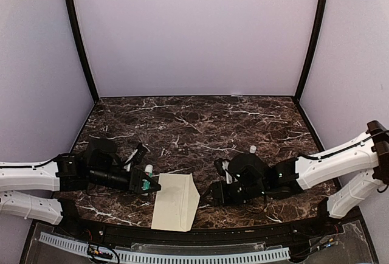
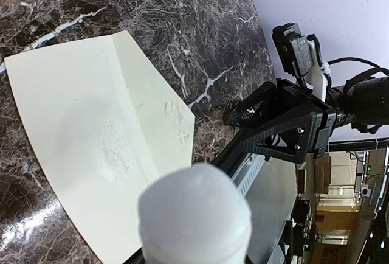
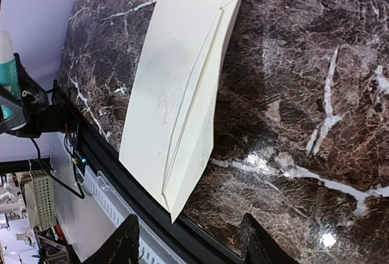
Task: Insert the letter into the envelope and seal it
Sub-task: Seal the envelope flap on the envelope.
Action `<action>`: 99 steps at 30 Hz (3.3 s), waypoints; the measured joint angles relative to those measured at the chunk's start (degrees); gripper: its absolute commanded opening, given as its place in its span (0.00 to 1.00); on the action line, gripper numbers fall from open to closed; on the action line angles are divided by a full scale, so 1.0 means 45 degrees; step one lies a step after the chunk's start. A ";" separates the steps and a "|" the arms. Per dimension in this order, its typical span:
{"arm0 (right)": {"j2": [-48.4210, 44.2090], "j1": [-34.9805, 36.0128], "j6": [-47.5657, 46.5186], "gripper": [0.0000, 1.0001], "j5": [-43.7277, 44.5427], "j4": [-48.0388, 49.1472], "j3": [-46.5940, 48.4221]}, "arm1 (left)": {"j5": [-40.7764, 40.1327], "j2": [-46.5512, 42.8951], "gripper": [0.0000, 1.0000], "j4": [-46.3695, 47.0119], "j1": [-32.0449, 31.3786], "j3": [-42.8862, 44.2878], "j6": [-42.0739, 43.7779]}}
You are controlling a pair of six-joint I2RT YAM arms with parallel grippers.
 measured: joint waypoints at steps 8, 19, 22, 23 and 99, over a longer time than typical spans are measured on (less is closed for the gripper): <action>0.1826 -0.0228 0.0044 0.42 -0.0097 0.0636 0.0607 | -0.0102 0.0000 0.00 0.0155 0.0083 -0.0471 0.0000; 0.3293 -0.0724 -0.0248 0.08 -0.0874 0.1700 0.1175 | -0.0160 0.0068 0.00 0.0588 0.0092 -0.1088 0.0005; 0.3347 -0.0884 -0.0355 0.00 -0.1122 0.1734 0.1180 | -0.0219 0.0277 0.00 0.0729 0.0092 -0.1141 0.0010; 0.3347 -0.0991 -0.0306 0.00 -0.1180 0.1763 0.1180 | -0.0243 0.0423 0.00 0.0787 0.0092 -0.1141 0.0015; 0.5382 -0.1384 -0.3021 0.10 -0.2885 -0.0219 0.3900 | -0.0034 0.6067 0.00 0.5450 -0.0170 -0.1481 0.0238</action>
